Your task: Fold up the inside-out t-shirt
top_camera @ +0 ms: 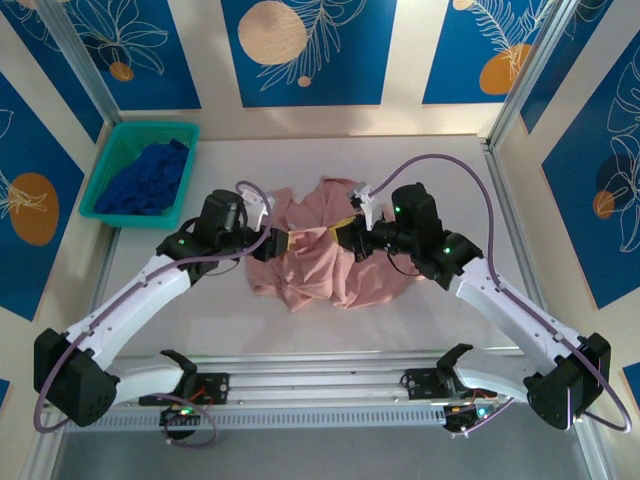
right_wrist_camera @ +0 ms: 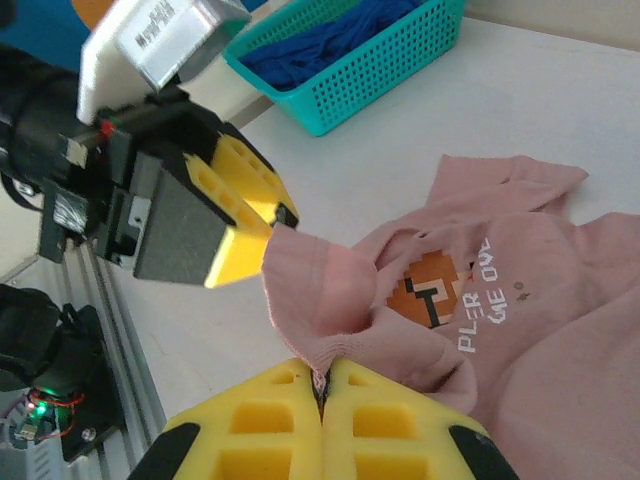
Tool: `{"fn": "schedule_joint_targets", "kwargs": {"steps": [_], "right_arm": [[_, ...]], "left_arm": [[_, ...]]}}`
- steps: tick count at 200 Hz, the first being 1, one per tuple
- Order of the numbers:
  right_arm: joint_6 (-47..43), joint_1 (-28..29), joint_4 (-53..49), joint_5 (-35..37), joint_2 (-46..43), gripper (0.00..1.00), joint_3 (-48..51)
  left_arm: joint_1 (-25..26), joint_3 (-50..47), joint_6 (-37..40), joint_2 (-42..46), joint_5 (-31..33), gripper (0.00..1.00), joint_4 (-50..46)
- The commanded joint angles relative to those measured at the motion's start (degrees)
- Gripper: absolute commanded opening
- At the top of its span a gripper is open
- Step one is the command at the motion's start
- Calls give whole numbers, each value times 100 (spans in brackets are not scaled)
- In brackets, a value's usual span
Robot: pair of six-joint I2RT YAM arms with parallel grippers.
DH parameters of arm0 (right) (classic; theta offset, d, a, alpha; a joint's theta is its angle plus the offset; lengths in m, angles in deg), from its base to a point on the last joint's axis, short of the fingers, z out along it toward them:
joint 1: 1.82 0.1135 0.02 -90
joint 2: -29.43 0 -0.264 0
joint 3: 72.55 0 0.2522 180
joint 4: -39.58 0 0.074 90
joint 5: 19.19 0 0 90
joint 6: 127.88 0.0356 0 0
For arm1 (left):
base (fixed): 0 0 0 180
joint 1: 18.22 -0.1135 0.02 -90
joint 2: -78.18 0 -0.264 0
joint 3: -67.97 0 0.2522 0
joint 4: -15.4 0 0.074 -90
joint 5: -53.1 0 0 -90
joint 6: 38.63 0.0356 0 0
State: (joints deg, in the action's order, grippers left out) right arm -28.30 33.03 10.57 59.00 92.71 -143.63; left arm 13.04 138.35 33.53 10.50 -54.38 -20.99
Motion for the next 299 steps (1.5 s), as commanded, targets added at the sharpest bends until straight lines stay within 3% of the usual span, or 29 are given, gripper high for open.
{"fn": "schedule_joint_targets", "kwargs": {"steps": [1,28,88,104,134,162,196,241,299], "right_arm": [[210,-30,206,-314,67,0,-115],[234,-31,240,-344,79,0,-95],[351,-82,300,-168,-26,0,-69],[389,-147,292,-155,-65,0,-60],[276,-426,39,-84,-297,0,-70],[202,-623,-117,-177,-432,0,-69],[126,-681,-163,-281,-402,0,-69],[64,-604,-607,12,-291,0,-94],[285,-510,-1000,253,-253,0,-149]], "left_arm": [[29,-182,-157,31,-533,42,459],[37,-266,-288,-59,-549,48,628],[107,-335,-476,-489,-797,47,932],[108,-291,-409,-513,-466,38,727],[47,61,-176,-438,1213,9,-352],[24,361,71,-352,1650,5,-955],[29,392,97,-208,1306,2,-1110],[28,-36,114,379,23,0,-535],[54,-544,49,778,-326,3,-118]]}}
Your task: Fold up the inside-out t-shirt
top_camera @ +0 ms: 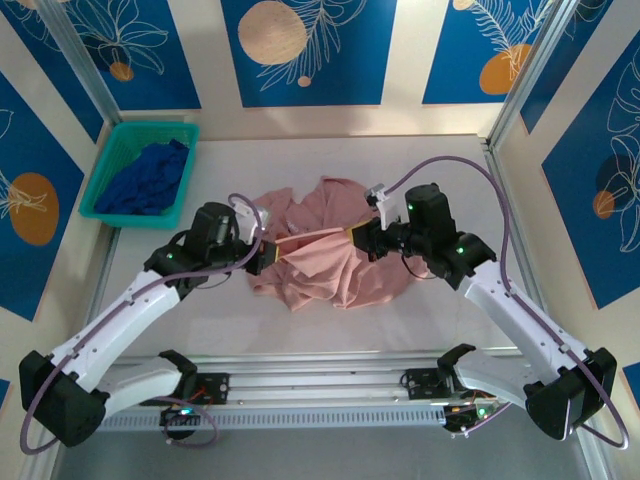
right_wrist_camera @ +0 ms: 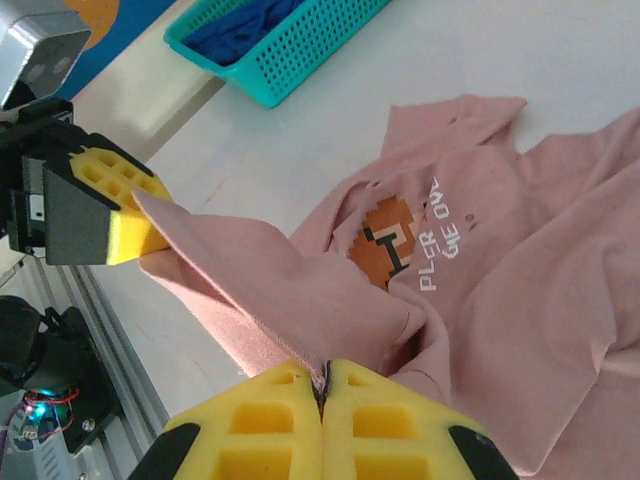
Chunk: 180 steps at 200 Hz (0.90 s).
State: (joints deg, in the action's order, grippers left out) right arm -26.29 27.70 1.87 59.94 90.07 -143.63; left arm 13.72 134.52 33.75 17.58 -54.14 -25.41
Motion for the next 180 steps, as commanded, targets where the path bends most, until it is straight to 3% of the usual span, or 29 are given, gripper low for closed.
{"fn": "schedule_joint_targets", "kwargs": {"steps": [1,62,103,143,180], "right_arm": [[90,21,-133,171,19,0,-157],[240,-77,-260,348,533,0,-302],[454,-321,-382,346,1093,0,-345],[469,-641,-368,175,1986,0,-600],[301,-848,-386,-32,2672,0,-1009]], "left_arm": [[-13,-163,29,68,-359,3,336],[-21,233,-153,-824,-60,0,540],[-30,389,-206,-1575,115,4,415],[-150,486,18,-1987,161,22,962],[-224,432,926,-2186,-74,41,1532]]}}
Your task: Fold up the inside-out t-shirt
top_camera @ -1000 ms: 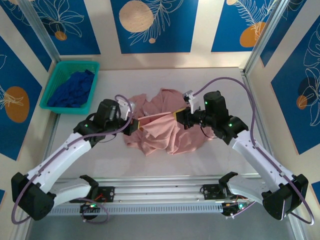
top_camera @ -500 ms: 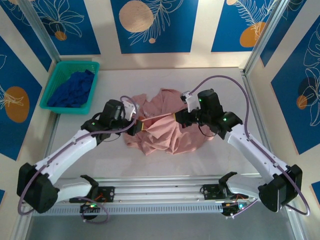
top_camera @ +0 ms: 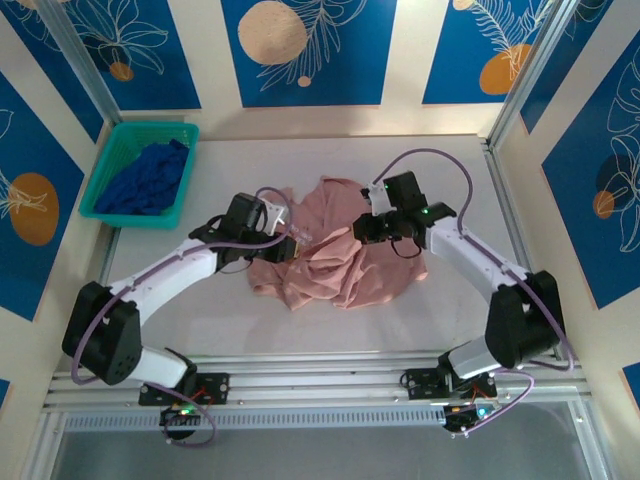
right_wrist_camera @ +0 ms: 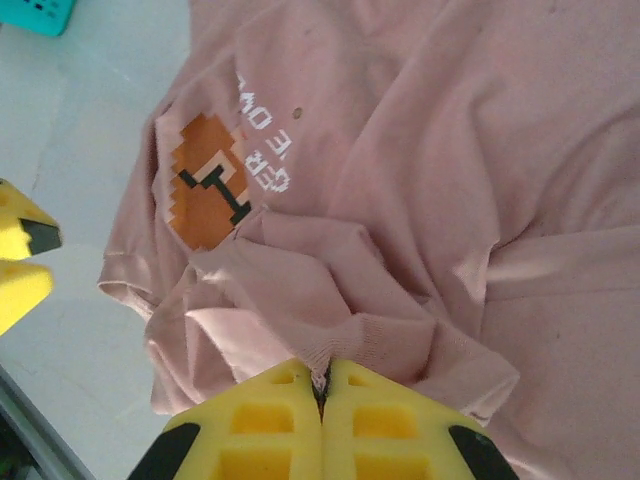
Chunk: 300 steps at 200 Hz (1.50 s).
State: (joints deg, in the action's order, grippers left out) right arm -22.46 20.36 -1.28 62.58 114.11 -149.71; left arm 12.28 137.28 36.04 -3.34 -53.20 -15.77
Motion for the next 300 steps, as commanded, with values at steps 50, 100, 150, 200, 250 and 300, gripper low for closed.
{"fn": "schedule_joint_targets", "kwargs": {"steps": [50,100,150,200,250,300], "right_arm": [[-210,-219,-165,-449,540,0,-695],[-275,-231,-279,-495,536,0,-832],[-324,-240,-334,-479,540,0,-858],[-349,-275,-340,-491,543,0,-876],[-341,-275,-316,-474,567,0,-869],[-316,-275,-306,-482,581,0,-876]], "left_arm": [[-38,193,1711,-653,-851,58,872],[-8,812,2120,-1634,-860,73,705],[-17,1263,2192,-2237,-1429,69,531],[-78,1240,2275,-2369,-1707,65,342],[-122,1097,2310,-2347,-1873,52,337],[-198,1098,2246,-2311,-1798,24,374]]}}
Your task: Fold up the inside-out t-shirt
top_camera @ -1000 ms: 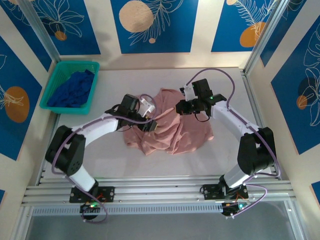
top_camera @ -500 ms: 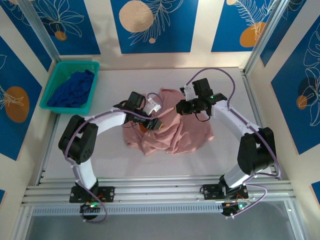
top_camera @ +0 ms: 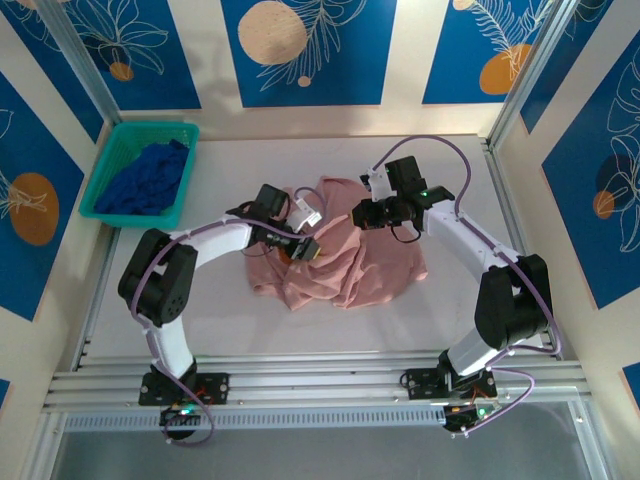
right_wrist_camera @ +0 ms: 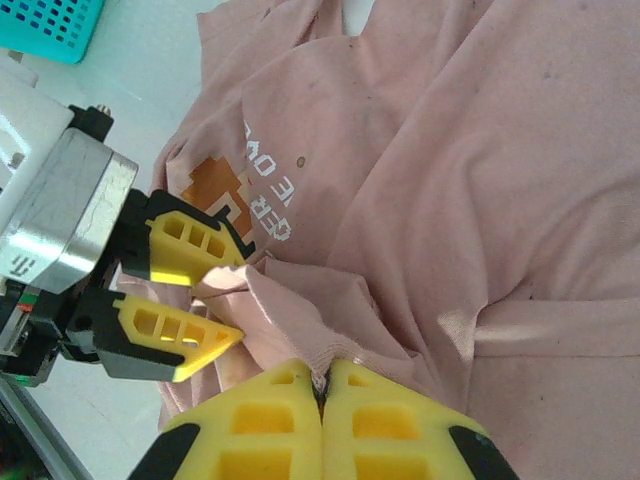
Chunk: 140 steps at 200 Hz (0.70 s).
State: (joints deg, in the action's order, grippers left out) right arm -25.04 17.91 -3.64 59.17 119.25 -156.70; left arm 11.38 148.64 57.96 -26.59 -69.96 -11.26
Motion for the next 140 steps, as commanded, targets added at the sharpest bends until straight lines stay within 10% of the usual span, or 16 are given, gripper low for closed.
{"fn": "schedule_joint_targets", "kwargs": {"steps": [1,29,53,103,140], "right_arm": [[-56,-30,-70,-139,69,0,-177],[-6,37,11,-147,78,0,-211],[147,255,202,-187,126,5,-316],[51,796,-455,897,-38,54,-528],[675,475,-497,1347,-883,59,774]], "left_arm": [[-110,-38,49,25,-117,23,-65],[-229,-273,-275,444,94,0,245],[-398,-600,-847,1104,724,0,458],[-1119,-1387,-2456,3027,2690,0,93],[-1394,-1325,-2715,3767,2983,0,-327]]}}
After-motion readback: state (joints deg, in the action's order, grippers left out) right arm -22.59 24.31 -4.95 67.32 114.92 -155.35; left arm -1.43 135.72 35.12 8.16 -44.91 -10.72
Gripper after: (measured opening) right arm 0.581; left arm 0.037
